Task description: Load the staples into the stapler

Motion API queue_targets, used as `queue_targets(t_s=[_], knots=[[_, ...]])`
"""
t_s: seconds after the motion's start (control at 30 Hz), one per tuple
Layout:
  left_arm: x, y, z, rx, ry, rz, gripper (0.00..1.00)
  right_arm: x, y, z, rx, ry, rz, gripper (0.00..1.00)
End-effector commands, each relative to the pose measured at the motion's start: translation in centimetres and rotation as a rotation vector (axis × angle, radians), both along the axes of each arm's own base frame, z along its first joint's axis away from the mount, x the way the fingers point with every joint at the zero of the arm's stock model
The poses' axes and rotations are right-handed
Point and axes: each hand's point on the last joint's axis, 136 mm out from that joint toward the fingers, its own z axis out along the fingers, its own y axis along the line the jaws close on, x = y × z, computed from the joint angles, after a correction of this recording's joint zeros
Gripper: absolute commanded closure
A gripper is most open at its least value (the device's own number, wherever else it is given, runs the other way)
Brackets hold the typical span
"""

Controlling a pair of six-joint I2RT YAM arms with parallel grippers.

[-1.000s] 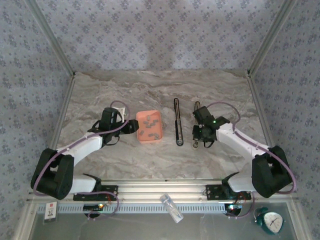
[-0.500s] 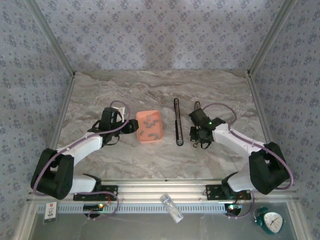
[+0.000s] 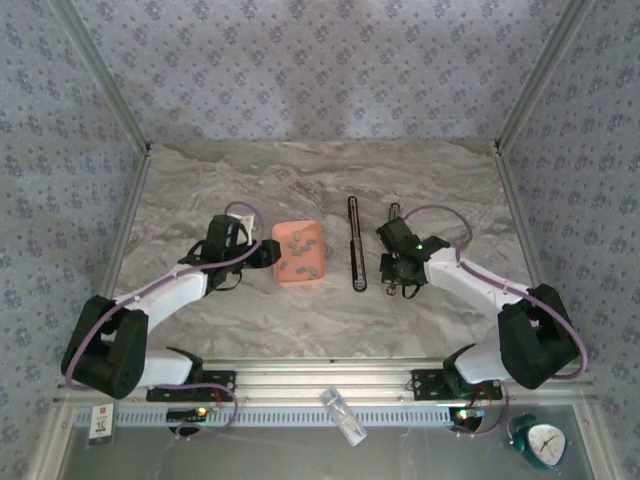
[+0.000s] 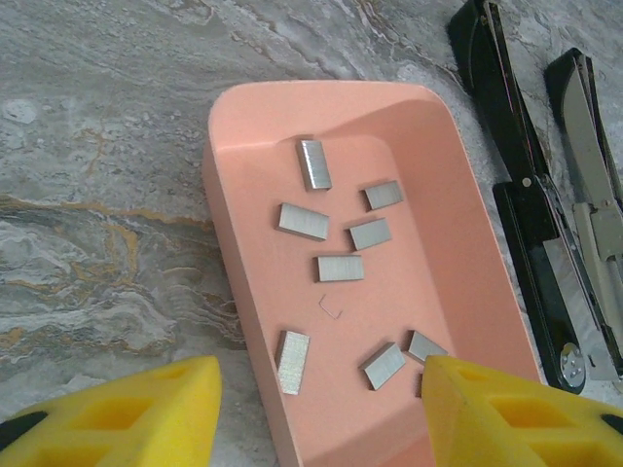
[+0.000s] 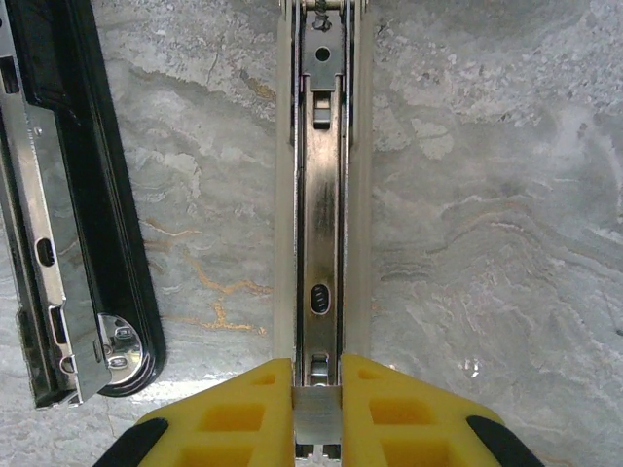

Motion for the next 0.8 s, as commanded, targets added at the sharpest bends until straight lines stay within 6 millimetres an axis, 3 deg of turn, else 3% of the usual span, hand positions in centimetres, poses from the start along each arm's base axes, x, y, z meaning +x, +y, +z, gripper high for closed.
queue_targets(t_s=[0.0, 0.77], knots=[[1.1, -0.8, 1.4, -0.003, -0.046, -0.007, 0.43, 0.0, -0.3, 0.7, -0.031, -0.015, 0.034, 0.84], [0.9, -1.3, 1.7, 0.004, -0.054, -0.015, 0.43, -0.9, -0.2, -0.7, -0.019, 0.017, 0.046, 0.84]])
